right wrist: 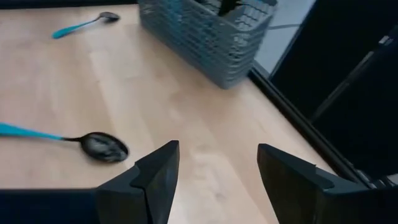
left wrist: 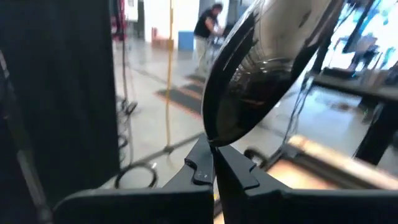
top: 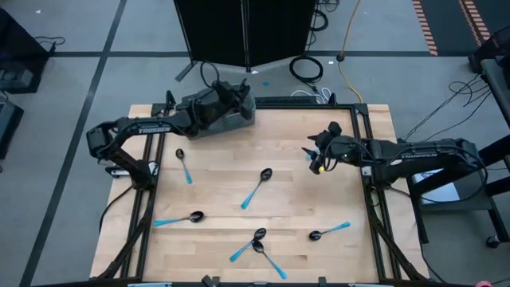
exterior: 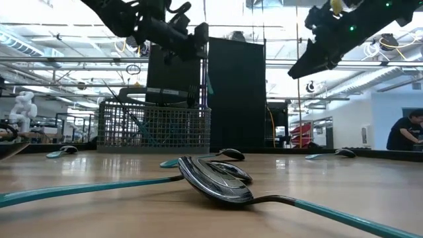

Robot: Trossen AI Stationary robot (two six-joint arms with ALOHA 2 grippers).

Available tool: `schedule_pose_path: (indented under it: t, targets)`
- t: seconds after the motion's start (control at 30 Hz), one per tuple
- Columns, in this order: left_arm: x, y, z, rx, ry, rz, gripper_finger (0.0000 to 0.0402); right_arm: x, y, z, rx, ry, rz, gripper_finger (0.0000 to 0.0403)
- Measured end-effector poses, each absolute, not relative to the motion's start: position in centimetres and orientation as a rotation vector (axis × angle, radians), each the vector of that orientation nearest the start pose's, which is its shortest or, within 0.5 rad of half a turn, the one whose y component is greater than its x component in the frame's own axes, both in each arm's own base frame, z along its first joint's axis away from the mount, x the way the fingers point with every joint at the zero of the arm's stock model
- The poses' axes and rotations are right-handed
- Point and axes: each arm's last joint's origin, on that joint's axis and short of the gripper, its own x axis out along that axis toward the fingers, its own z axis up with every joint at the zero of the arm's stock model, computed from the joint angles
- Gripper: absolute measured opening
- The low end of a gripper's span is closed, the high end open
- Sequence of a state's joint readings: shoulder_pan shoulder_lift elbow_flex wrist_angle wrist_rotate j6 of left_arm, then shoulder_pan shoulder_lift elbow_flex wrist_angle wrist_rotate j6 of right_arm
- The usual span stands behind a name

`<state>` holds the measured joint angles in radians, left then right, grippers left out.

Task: Sort silverware
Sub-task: Put the blue spoon into the silverware basket

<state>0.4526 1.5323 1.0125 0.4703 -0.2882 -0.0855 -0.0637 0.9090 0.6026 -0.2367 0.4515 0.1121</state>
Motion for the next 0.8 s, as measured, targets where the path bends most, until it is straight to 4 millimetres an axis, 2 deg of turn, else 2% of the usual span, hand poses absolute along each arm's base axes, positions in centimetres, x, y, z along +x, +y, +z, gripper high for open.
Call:
schedule_pose_path:
  t: [0.2, 0.4, 0.6, 0.7, 0.8]
  targets:
    - [30.8, 17.6, 29.3, -0.054, 0.086, 0.787, 0.0000, 18.1, -3.6, 25.2, 0.042, 0.471, -0.593, 0.0210]
    - [30.4, 19.0, 28.0, -0.066, 0.160, 0.823, 0.0000, 17.7, -4.1, 25.6, 0.065, 0.446, -0.624, 0.0210]
    - [30.1, 19.6, 27.5, -0.124, 0.187, 0.776, 0.0000, 17.5, -4.8, 25.8, 0.072, 0.426, -0.659, 0.0210]
    - [29.8, 20.1, 27.9, -0.098, 0.162, 0.777, 0.0000, 17.5, -5.0, 26.0, 0.076, 0.401, -0.673, 0.0210]
    - [29.3, 21.4, 29.1, -0.117, 0.148, 0.744, 0.0000, 17.4, -5.3, 26.1, 0.079, 0.398, -0.686, 0.0210]
